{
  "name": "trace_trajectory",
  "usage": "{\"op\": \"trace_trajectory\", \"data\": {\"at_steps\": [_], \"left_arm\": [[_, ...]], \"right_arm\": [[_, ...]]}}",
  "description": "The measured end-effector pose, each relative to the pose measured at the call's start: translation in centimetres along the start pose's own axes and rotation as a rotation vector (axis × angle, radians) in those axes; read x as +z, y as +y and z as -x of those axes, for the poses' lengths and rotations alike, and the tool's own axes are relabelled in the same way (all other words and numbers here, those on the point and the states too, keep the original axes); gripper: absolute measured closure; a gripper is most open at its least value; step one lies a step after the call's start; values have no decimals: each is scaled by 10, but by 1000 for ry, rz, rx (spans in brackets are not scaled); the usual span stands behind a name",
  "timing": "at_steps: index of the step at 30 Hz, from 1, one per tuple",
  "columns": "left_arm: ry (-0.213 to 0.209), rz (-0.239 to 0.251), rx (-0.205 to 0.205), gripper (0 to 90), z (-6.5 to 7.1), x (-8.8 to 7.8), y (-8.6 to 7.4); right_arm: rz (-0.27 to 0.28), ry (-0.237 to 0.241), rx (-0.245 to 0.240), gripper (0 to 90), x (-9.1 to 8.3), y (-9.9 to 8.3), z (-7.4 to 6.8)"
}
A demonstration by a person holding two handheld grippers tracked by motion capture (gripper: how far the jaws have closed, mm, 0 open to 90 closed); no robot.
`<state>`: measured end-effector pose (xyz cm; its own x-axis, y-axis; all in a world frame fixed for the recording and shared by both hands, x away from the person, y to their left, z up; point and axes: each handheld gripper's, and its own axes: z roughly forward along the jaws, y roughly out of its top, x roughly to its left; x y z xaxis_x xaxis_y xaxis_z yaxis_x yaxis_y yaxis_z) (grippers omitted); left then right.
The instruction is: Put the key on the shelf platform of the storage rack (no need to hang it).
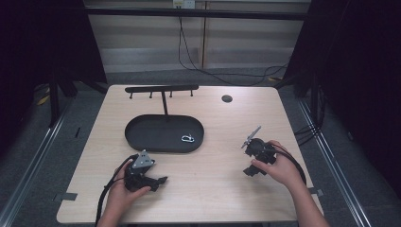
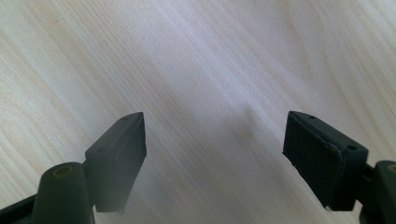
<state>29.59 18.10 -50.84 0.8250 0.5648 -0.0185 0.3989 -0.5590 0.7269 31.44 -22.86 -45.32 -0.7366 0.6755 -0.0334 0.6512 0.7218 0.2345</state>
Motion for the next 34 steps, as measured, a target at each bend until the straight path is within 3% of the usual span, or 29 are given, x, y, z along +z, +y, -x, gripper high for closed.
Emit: {"op": "trace_trajectory", "data": {"at_steps": [16,34], "left_arm": [[0,0,-1,177,0,0,0],[-1,-1,1,177,0,0,0]], "right_arm": [[2,-16,35,209,4,-26,2],[74,-11,118,208,8,-58,4]]}}
